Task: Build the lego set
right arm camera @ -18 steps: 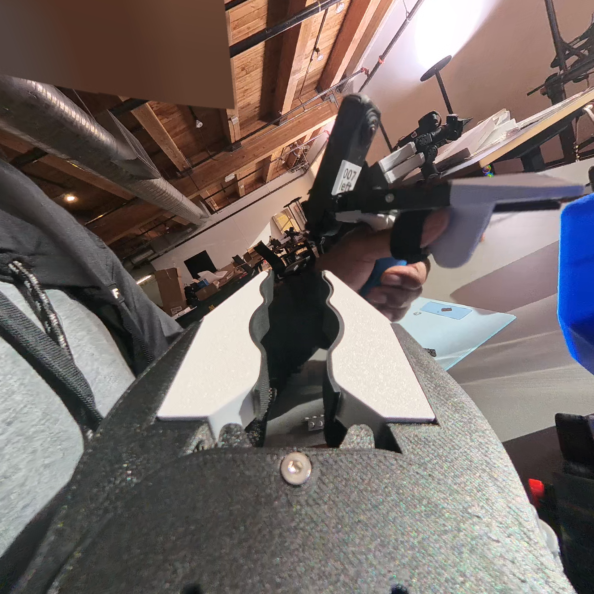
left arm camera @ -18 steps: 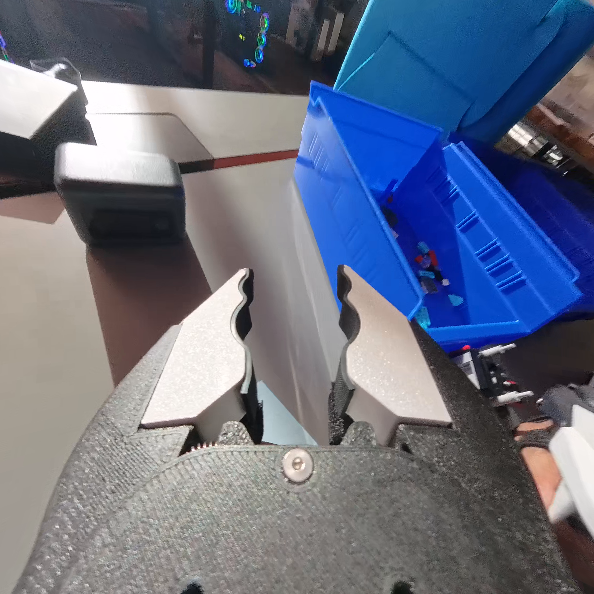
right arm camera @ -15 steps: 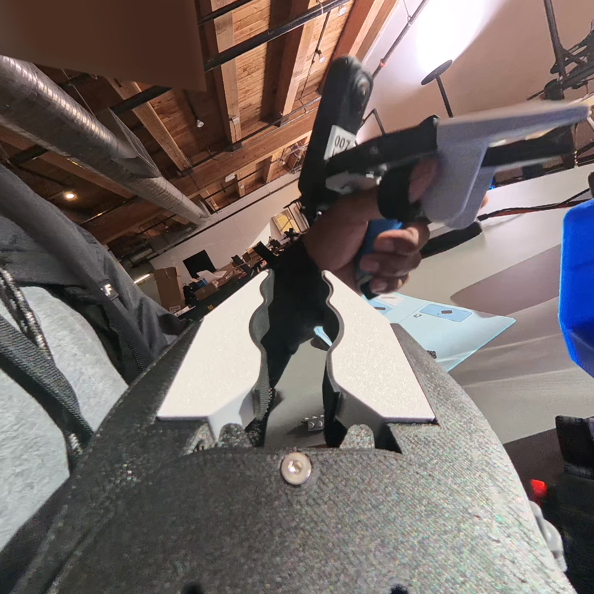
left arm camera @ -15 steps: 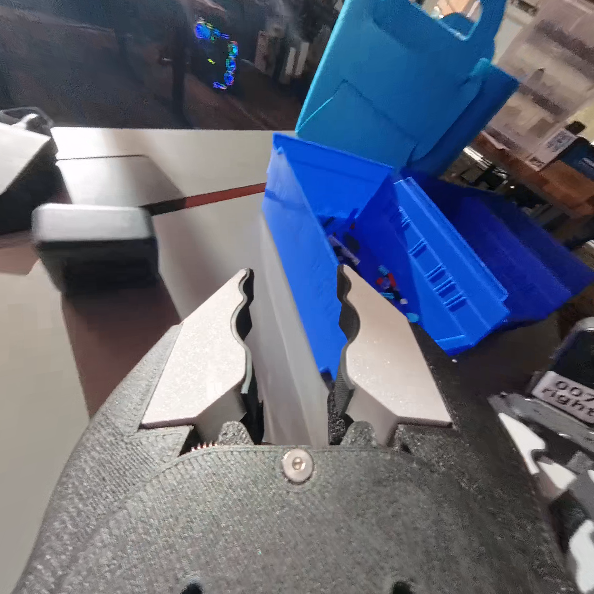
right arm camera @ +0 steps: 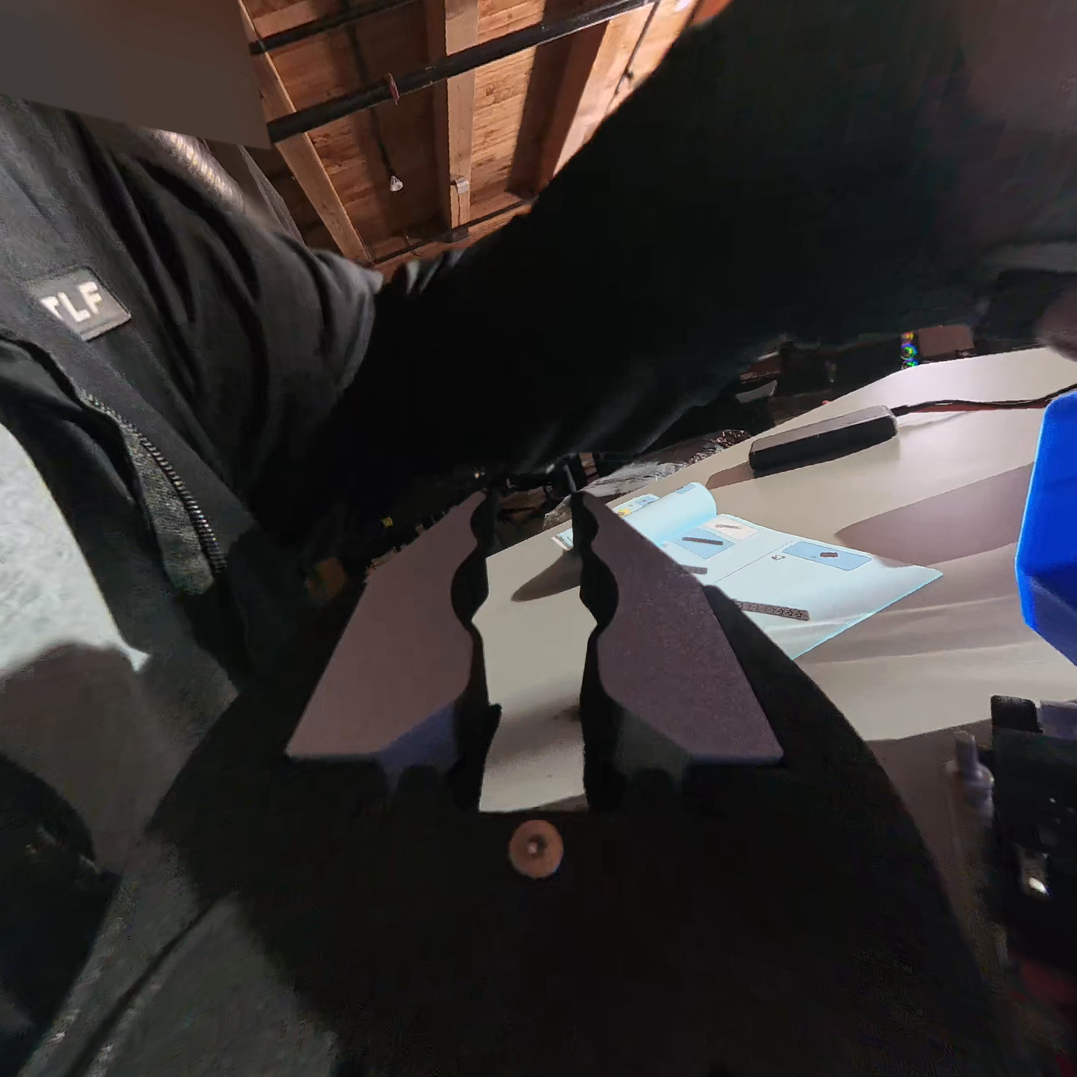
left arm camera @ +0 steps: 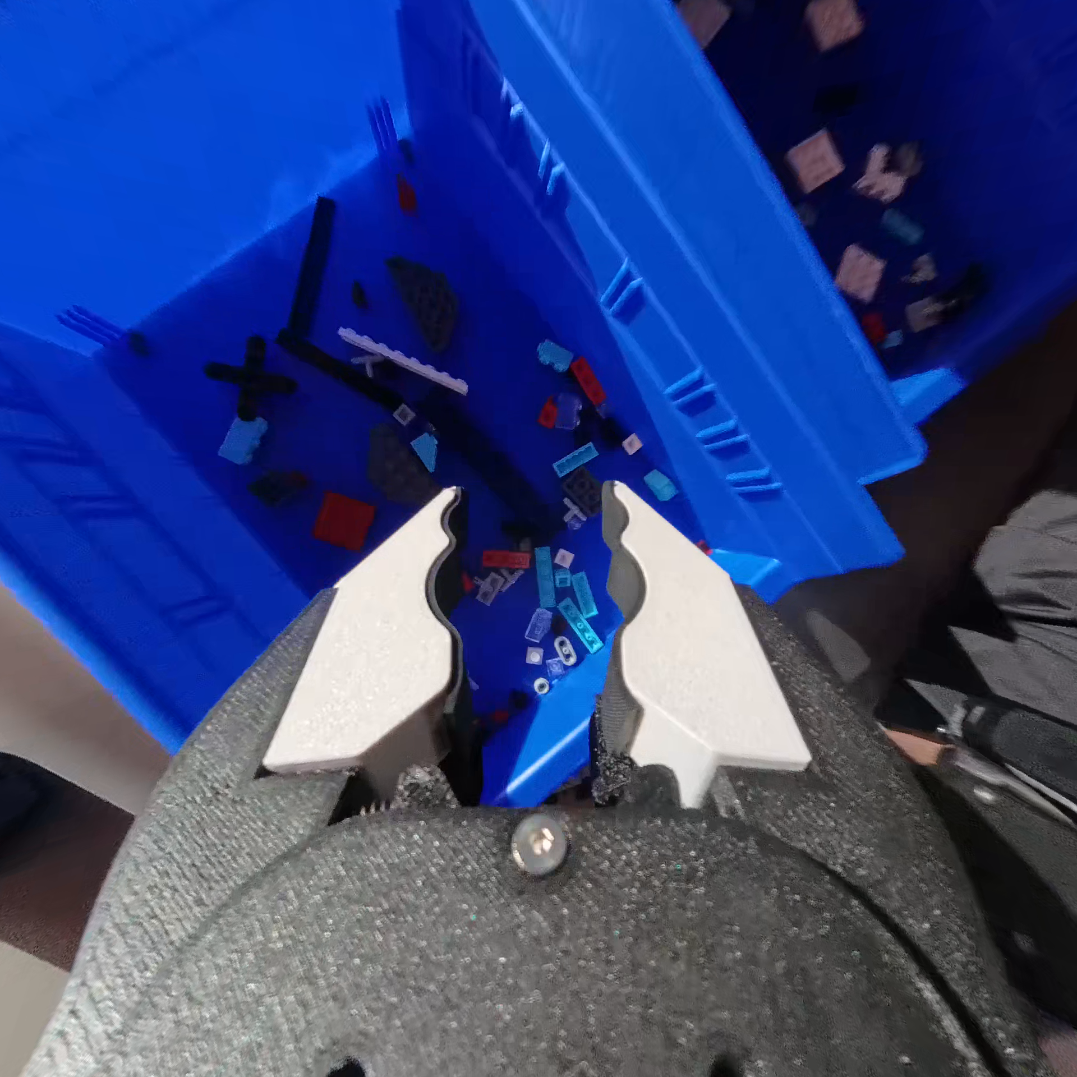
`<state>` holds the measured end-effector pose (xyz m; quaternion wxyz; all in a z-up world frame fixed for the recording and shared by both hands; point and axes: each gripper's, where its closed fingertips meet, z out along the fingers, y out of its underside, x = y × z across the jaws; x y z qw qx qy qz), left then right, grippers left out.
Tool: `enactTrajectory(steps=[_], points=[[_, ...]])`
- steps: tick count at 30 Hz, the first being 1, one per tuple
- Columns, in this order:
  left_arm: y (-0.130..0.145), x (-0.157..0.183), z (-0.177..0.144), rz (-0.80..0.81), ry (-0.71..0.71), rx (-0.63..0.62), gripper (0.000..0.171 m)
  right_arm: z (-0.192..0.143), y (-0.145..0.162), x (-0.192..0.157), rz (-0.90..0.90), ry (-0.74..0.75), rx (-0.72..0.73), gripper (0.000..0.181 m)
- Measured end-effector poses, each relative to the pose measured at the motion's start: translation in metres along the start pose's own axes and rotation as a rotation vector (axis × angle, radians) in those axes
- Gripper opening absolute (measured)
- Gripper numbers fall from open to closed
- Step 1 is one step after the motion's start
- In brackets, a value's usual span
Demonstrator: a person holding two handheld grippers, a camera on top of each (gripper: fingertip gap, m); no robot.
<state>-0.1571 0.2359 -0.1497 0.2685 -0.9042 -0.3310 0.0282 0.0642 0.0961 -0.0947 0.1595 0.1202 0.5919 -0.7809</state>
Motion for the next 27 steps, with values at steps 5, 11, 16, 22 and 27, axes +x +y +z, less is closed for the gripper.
enactTrajectory(steps=[5,11,16,22,27], points=[[0.012,-0.007,0.044,-0.019,-0.041,-0.158,0.043,-0.015,0.0,-0.011,-0.007,-0.037,-0.018,0.027],[0.023,-0.015,0.066,-0.036,-0.09,-0.24,0.039,-0.029,-0.002,-0.016,0.009,-0.073,-0.033,0.027],[0.029,-0.02,0.076,-0.032,-0.127,-0.266,0.032,-0.034,-0.003,-0.016,0.022,-0.092,-0.041,0.028],[0.028,-0.022,0.077,-0.018,-0.144,-0.238,0.021,-0.033,-0.002,-0.018,0.01,-0.097,-0.051,0.028],[0.021,-0.016,0.067,-0.062,-0.097,-0.182,0.019,-0.033,-0.001,-0.018,0.013,-0.097,-0.054,0.028]])
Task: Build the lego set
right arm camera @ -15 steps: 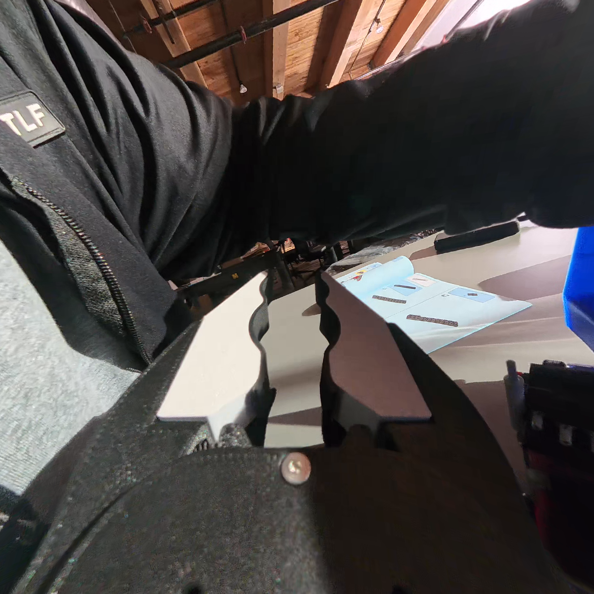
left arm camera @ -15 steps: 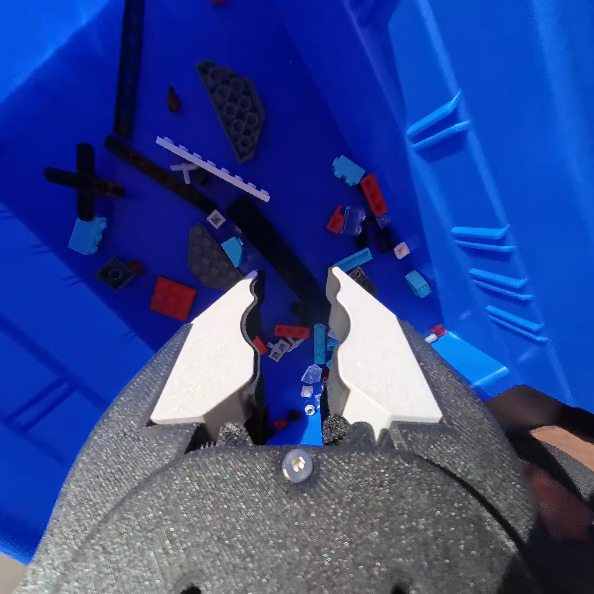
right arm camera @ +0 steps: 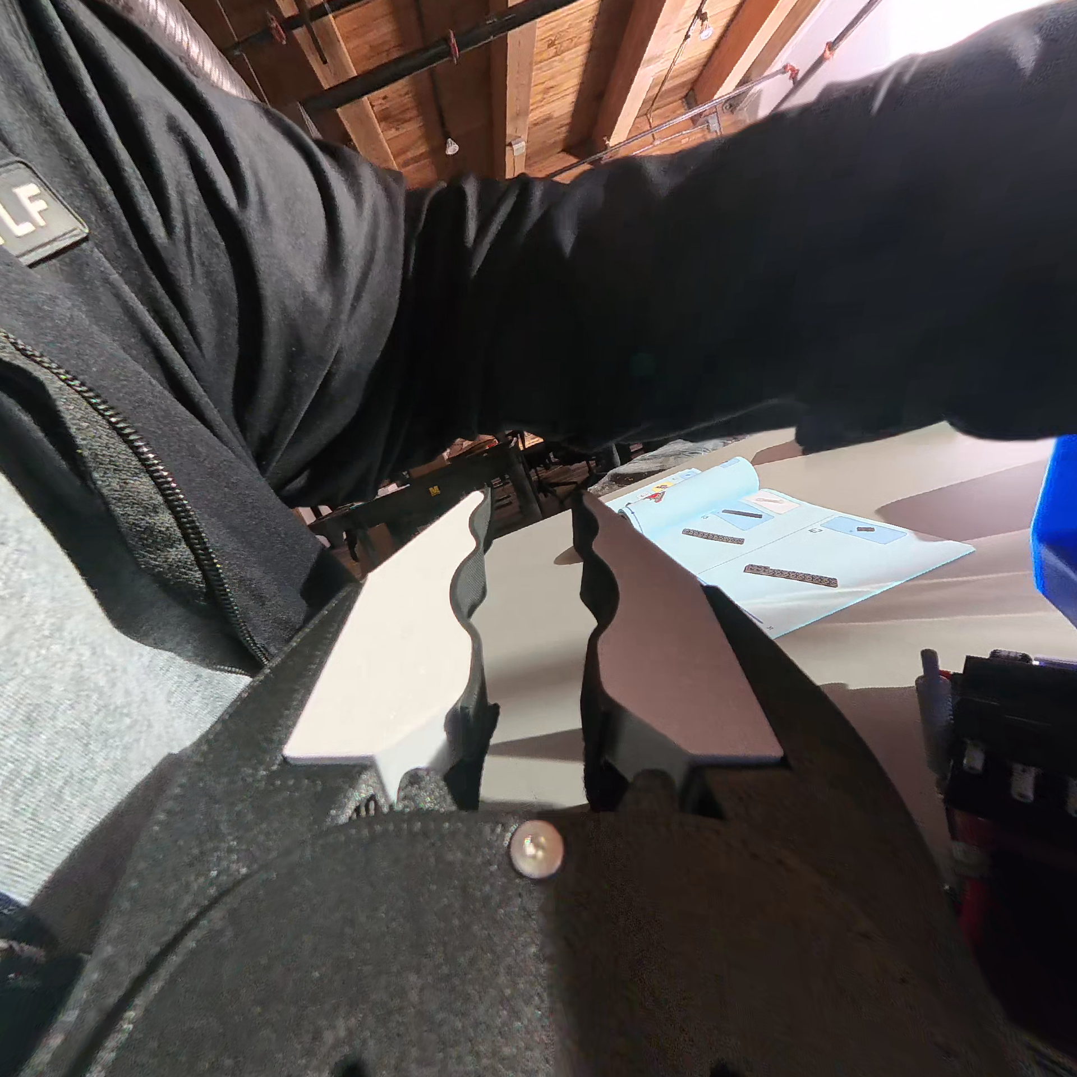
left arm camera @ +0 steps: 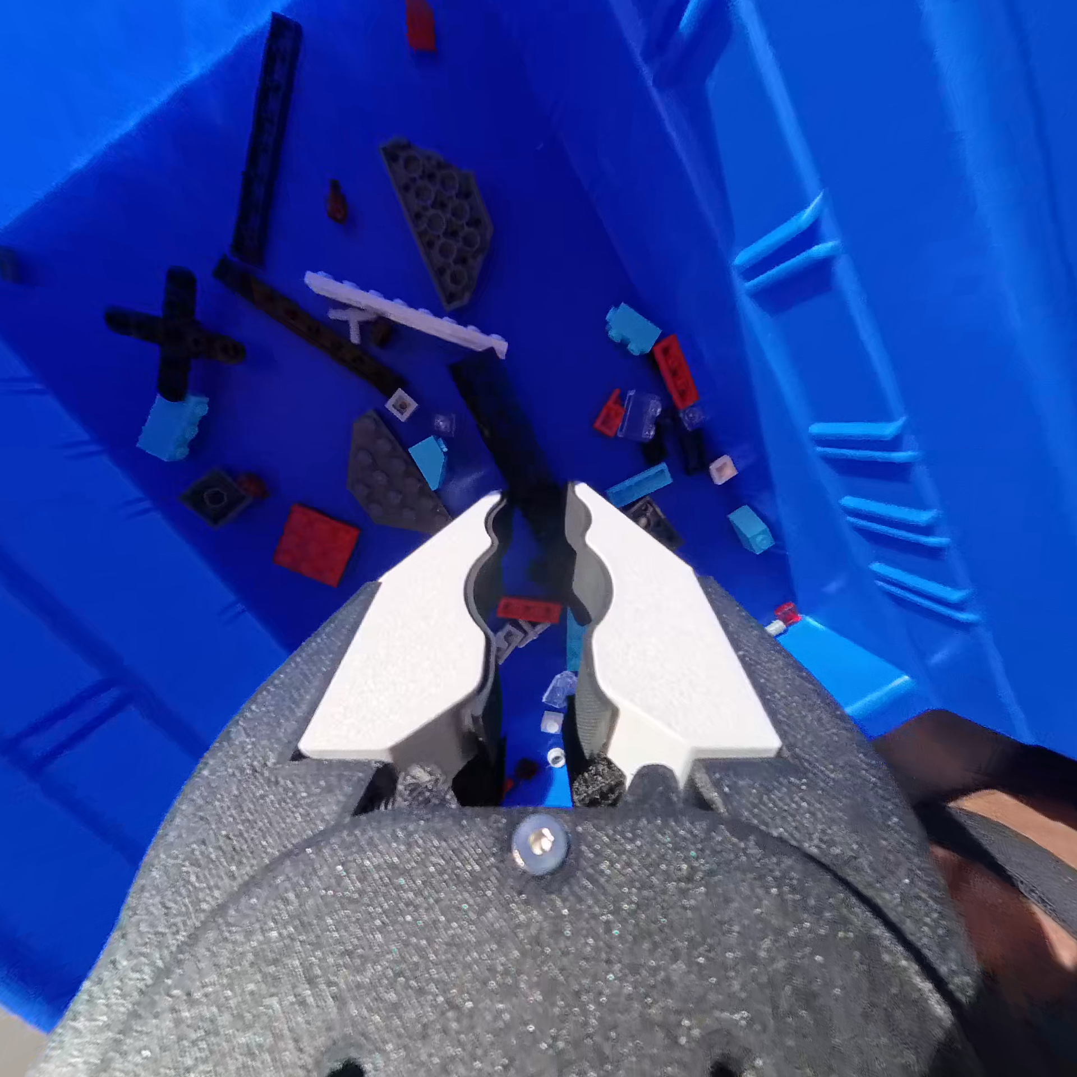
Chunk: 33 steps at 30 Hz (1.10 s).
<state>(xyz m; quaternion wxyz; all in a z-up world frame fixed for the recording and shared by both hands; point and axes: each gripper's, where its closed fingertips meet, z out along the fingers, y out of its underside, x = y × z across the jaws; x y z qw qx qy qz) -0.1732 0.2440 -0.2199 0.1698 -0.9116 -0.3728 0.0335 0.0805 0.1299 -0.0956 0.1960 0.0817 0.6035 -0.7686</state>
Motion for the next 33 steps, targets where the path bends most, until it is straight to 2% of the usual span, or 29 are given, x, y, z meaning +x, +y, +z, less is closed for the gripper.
enactTrajectory(steps=[5,8,10,13,21,25,27,30,33], points=[[-0.028,-0.018,-0.032,0.04,-0.02,0.077,0.018,0.0,0.0,0.001,0.006,0.0,-0.001,0.028],[-0.05,-0.047,-0.043,0.191,-0.111,0.075,0.018,0.0,0.0,0.001,0.011,0.002,-0.001,0.028],[-0.061,-0.071,-0.044,0.273,-0.191,0.051,0.018,0.0,0.0,0.002,0.015,0.003,0.0,0.028],[-0.074,-0.09,-0.041,0.369,-0.231,0.022,0.018,0.0,0.0,0.003,0.023,0.005,0.003,0.028],[-0.084,-0.118,-0.022,0.648,-0.304,-0.073,0.015,-0.001,-0.001,0.005,0.041,0.007,0.008,0.028],[-0.081,-0.135,-0.014,0.686,-0.394,-0.117,0.022,-0.001,-0.001,0.007,0.052,0.009,0.01,0.028],[-0.078,-0.134,-0.013,0.673,-0.391,-0.105,0.028,-0.001,-0.001,0.008,0.058,0.009,0.011,0.028],[-0.074,-0.129,-0.017,0.606,-0.361,-0.055,0.037,-0.001,-0.001,0.009,0.068,0.011,0.012,0.028],[-0.069,-0.115,-0.033,0.496,-0.29,0.049,0.04,-0.002,-0.002,0.01,0.078,0.012,0.015,0.029]])
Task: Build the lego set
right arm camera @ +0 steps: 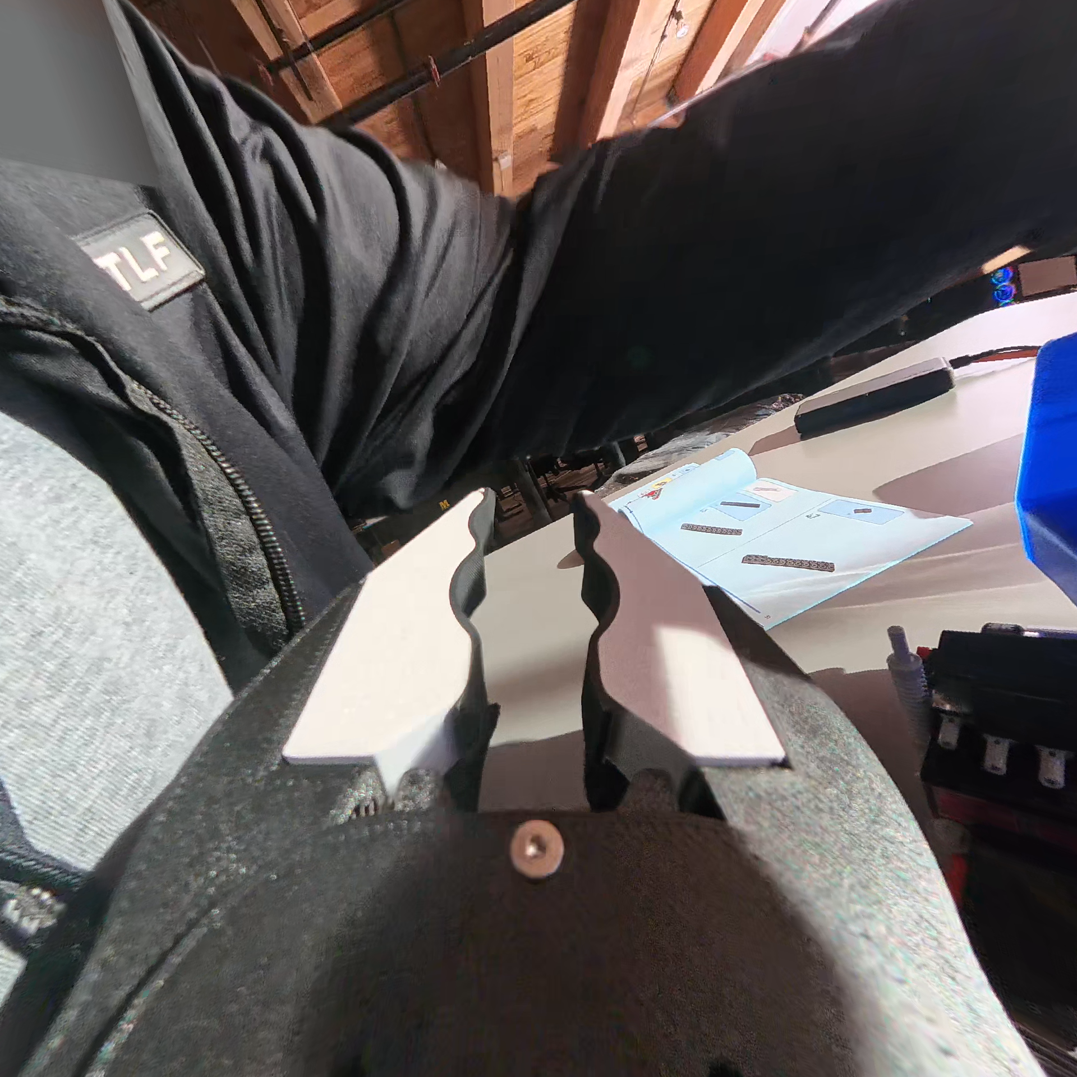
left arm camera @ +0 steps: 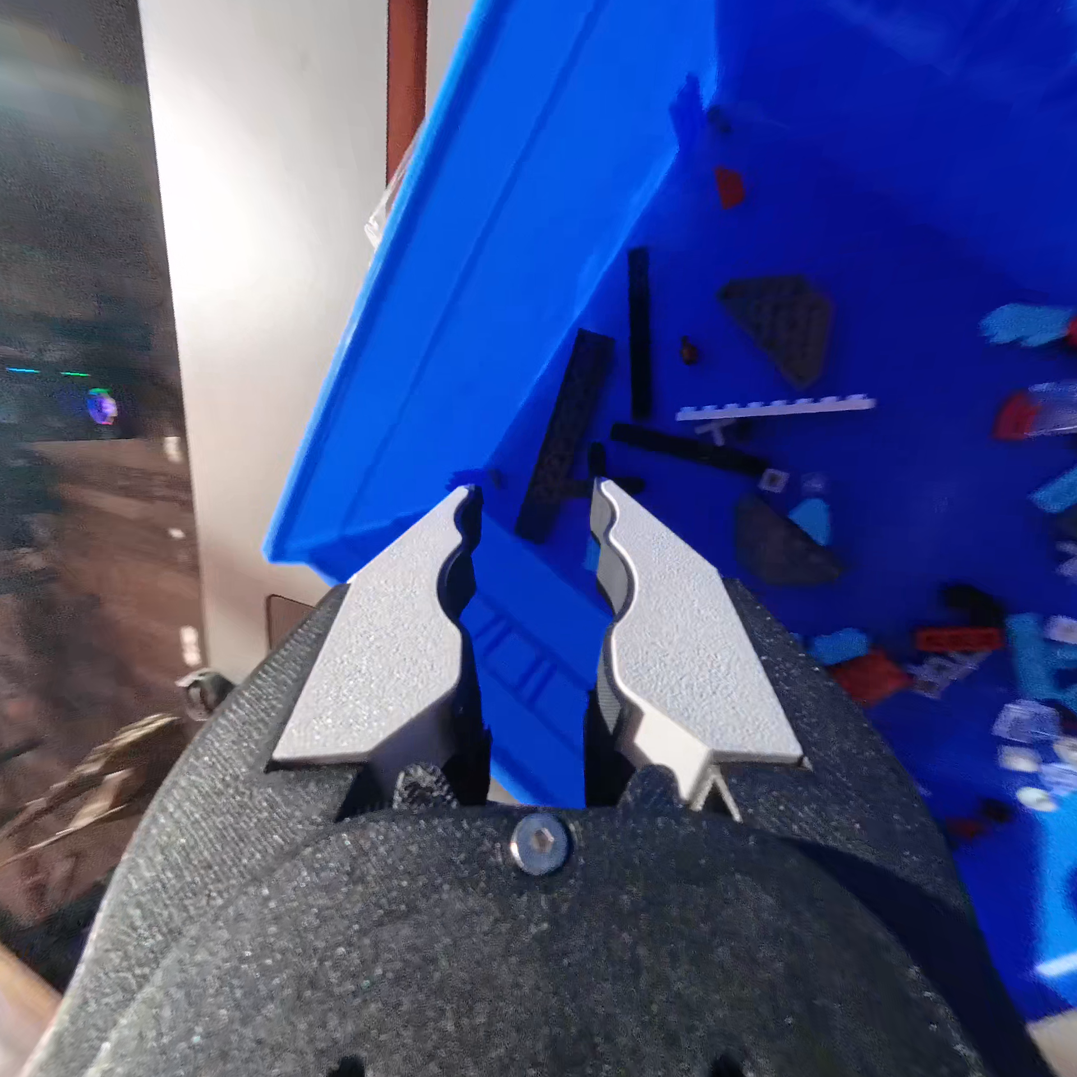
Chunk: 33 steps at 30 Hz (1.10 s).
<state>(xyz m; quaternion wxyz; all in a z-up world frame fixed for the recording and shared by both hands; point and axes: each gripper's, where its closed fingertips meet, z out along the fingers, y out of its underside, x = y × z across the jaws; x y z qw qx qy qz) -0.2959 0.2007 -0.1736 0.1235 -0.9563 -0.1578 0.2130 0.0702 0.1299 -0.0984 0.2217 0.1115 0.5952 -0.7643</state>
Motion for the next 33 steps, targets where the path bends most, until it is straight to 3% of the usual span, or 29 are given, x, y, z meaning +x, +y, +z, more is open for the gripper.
enactTrajectory(steps=[5,8,13,17,20,22,26,33], points=[[0.008,0.021,-0.056,-0.213,0.086,0.227,0.041,-0.001,-0.001,0.002,0.015,0.005,0.006,0.029],[0.029,0.027,-0.096,-0.362,0.082,0.394,0.041,-0.001,-0.002,0.004,0.025,0.009,0.01,0.029],[0.102,0.045,-0.153,-0.654,-0.005,0.672,0.041,-0.002,-0.004,0.008,0.051,0.018,0.019,0.03],[0.175,0.084,-0.172,-0.863,-0.108,0.829,0.042,-0.002,-0.005,0.013,0.077,0.026,0.025,0.031],[0.224,0.116,-0.179,-0.915,-0.24,0.821,0.041,-0.002,-0.006,0.016,0.096,0.031,0.028,0.031],[0.242,0.135,-0.181,-0.941,-0.273,0.829,0.041,-0.001,-0.006,0.018,0.102,0.034,0.028,0.031],[0.251,0.158,-0.177,-0.967,-0.288,0.864,0.04,0.0,-0.007,0.02,0.106,0.039,0.028,0.031],[0.252,0.157,-0.166,-0.993,-0.252,0.809,0.04,-0.002,-0.009,0.023,0.128,0.038,0.041,0.031]])
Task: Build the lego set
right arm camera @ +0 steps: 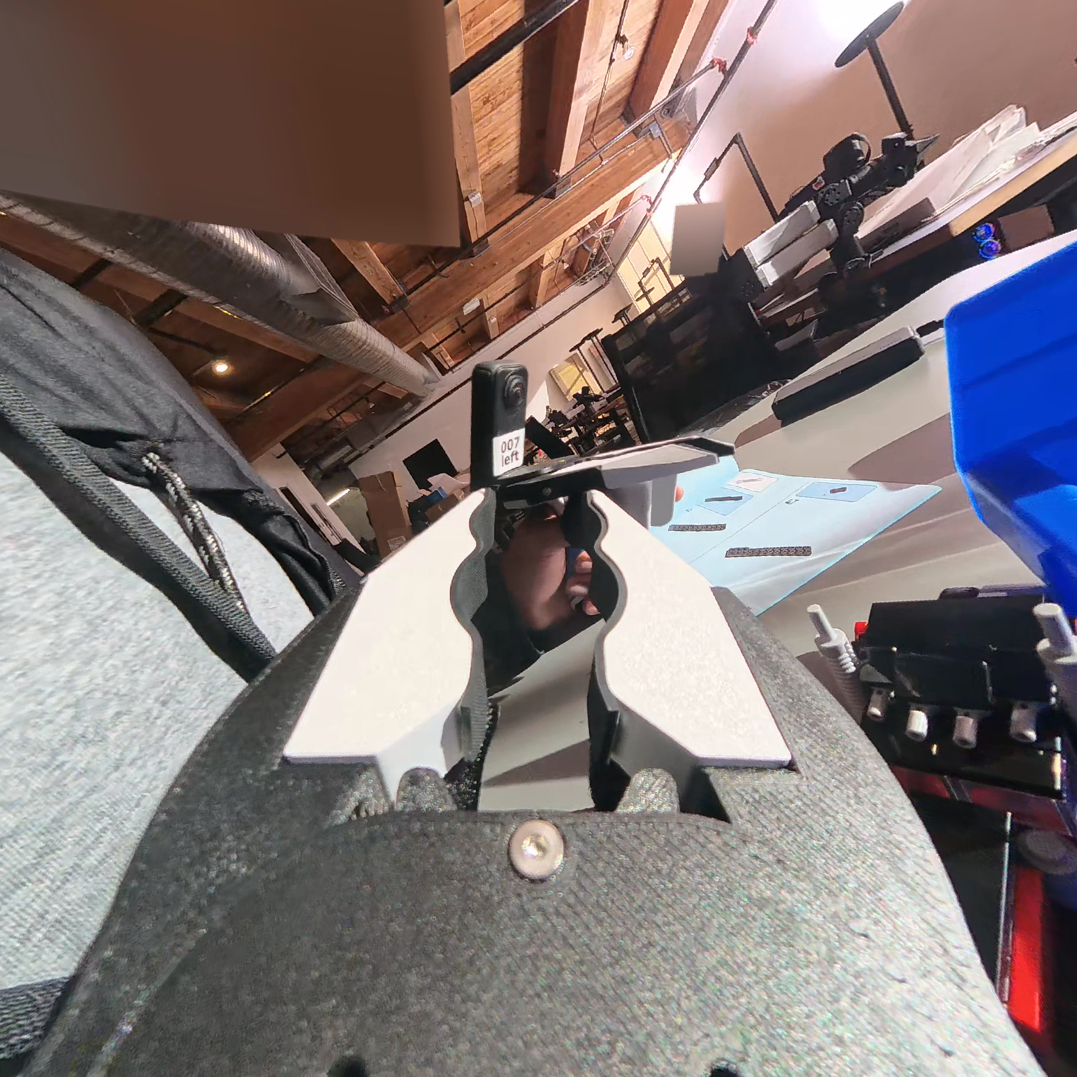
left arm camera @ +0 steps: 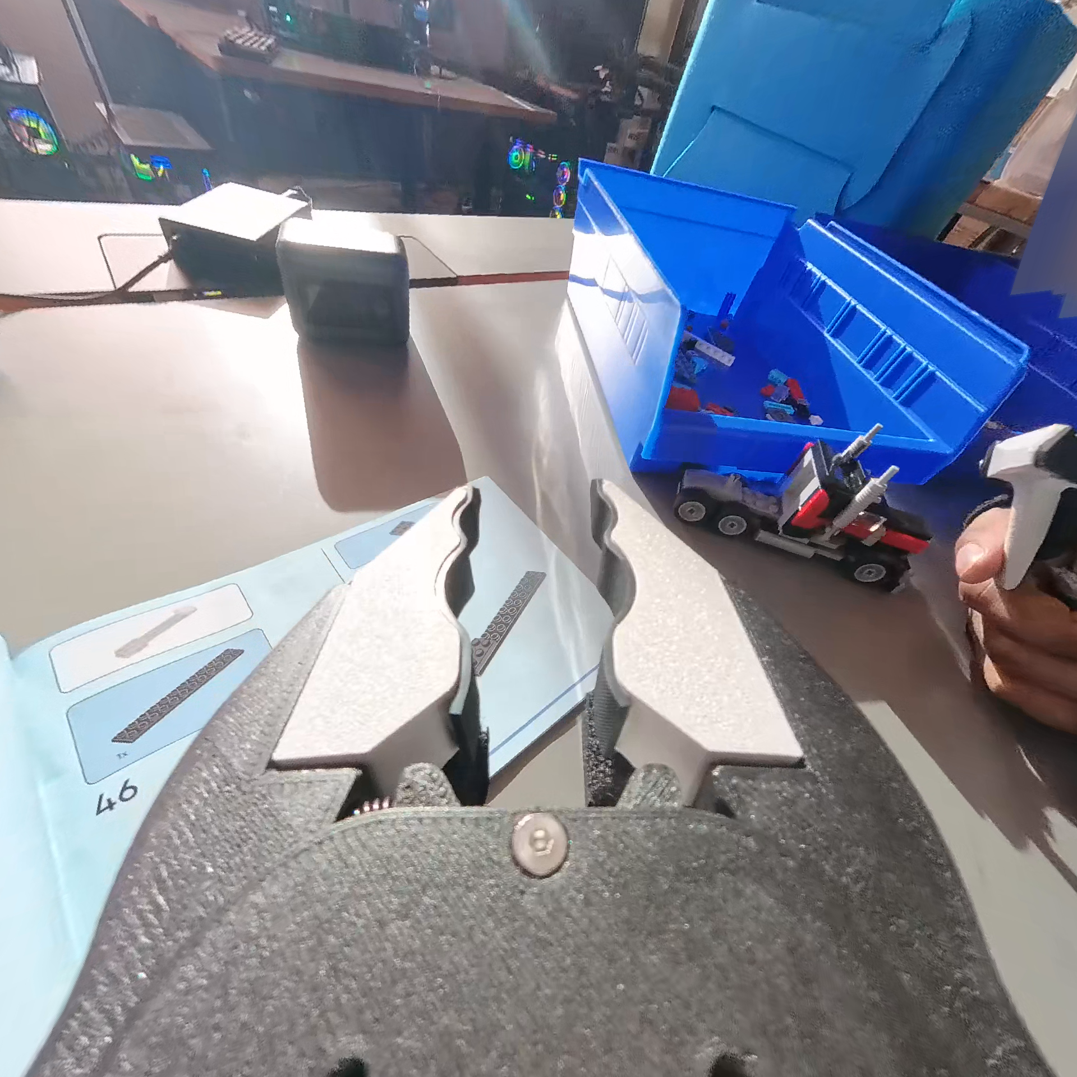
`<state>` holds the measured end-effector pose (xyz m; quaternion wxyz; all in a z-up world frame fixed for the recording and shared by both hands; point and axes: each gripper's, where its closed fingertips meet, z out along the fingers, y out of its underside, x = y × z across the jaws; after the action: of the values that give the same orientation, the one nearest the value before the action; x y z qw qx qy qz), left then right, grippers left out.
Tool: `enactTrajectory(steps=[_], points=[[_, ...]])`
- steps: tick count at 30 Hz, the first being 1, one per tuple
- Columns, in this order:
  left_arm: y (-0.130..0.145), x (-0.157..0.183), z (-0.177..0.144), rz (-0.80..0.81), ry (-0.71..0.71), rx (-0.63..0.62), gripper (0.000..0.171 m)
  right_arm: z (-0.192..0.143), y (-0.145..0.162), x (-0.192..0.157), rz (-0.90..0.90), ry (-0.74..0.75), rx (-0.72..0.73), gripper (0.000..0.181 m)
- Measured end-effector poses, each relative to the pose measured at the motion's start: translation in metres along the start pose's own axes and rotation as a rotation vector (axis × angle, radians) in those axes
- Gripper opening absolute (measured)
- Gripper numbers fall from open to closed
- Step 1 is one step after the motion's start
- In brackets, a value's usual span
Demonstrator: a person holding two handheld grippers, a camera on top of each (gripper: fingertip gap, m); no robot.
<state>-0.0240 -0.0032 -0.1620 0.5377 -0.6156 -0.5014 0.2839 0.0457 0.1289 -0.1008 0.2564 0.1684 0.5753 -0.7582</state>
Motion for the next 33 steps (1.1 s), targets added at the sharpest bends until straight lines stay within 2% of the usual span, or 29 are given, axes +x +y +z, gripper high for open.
enactTrajectory(steps=[5,15,33], points=[[0.0,-0.011,0.0,-0.063,-0.032,0.0,0.039,-0.001,-0.002,0.002,0.013,0.002,0.007,0.031],[0.007,-0.005,0.005,-0.011,-0.033,-0.051,0.039,0.0,-0.001,0.003,0.012,0.006,0.002,0.032],[0.027,0.011,0.019,0.198,-0.062,-0.197,0.039,-0.002,-0.001,-0.002,0.0,-0.014,0.009,0.031]])
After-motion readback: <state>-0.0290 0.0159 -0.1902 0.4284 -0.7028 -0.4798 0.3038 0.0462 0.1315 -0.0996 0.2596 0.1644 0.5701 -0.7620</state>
